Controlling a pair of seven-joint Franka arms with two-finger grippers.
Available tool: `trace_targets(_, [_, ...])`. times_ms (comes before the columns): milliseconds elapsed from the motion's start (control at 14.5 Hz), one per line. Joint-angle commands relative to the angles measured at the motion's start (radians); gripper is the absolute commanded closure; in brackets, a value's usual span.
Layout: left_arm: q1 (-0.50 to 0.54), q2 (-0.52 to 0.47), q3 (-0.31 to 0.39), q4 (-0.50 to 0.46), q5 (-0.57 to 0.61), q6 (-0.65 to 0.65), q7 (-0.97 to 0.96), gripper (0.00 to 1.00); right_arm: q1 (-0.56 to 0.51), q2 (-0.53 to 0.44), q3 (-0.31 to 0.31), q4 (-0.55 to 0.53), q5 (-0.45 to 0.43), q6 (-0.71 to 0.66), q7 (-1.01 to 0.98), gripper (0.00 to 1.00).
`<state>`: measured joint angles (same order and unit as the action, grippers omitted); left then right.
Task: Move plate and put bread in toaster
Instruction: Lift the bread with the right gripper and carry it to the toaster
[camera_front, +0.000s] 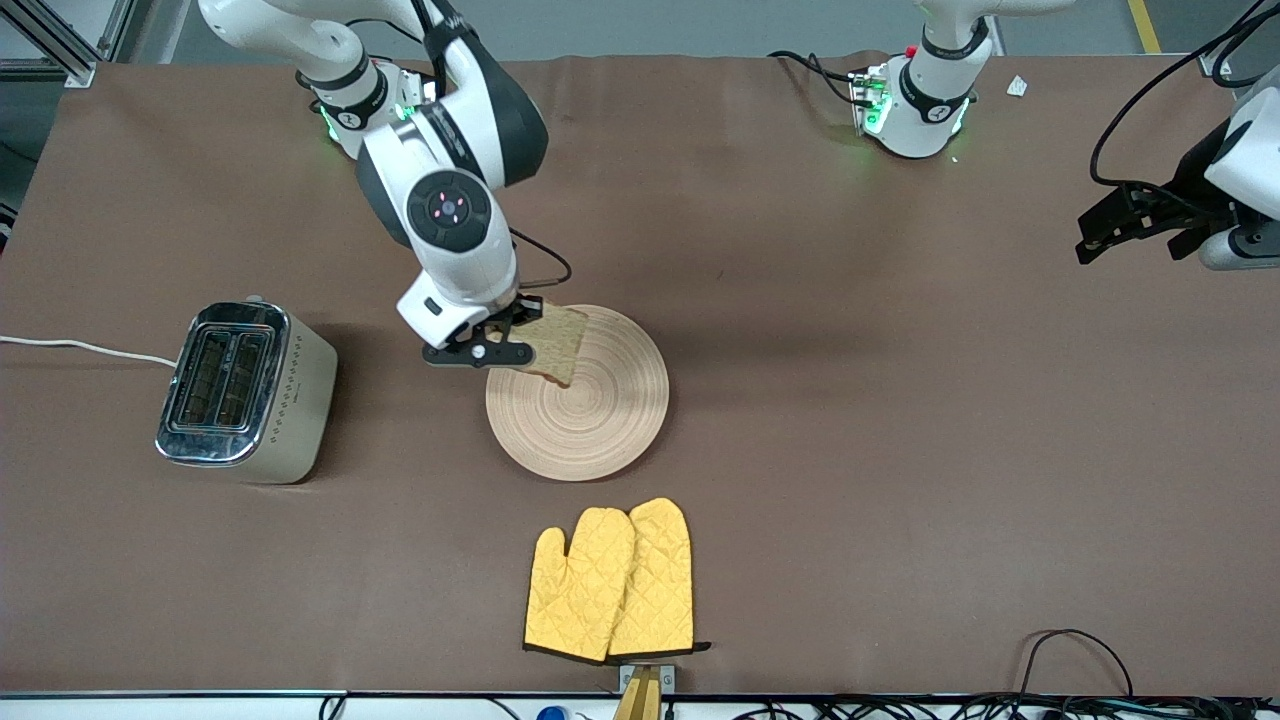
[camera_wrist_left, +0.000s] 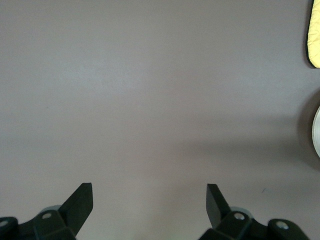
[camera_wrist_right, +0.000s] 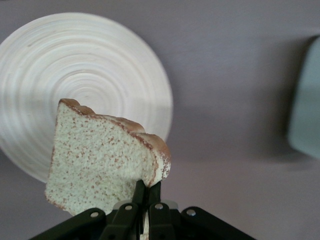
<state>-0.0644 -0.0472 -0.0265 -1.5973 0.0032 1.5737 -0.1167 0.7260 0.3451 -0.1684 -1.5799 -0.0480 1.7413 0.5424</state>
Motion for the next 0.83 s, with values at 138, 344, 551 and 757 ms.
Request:
trace_targets(138, [0.001,-0.005,0.002,0.005,-0.016,0.002,0.017,0.00,0.013,-0.031,-0.005,0.044,-0.327,-0.152,-0.018,1.00])
trace_targets(344, [0.001,-0.005,0.002,0.005,-0.016,0.002,0.017,0.00,0.006,-0.025,-0.009,0.032,-0.564,-0.224,-0.006,1.00])
trace_targets(551, [0.001,-0.005,0.002,0.005,-0.016,0.002,0.015,0.00,-0.039,-0.008,-0.016,0.024,-0.728,-0.308,0.033,1.00])
trace_targets(757, [0.003,-0.010,0.002,0.005,-0.016,-0.004,0.017,0.00,-0.134,0.046,-0.017,0.005,-0.818,-0.330,0.044,1.00])
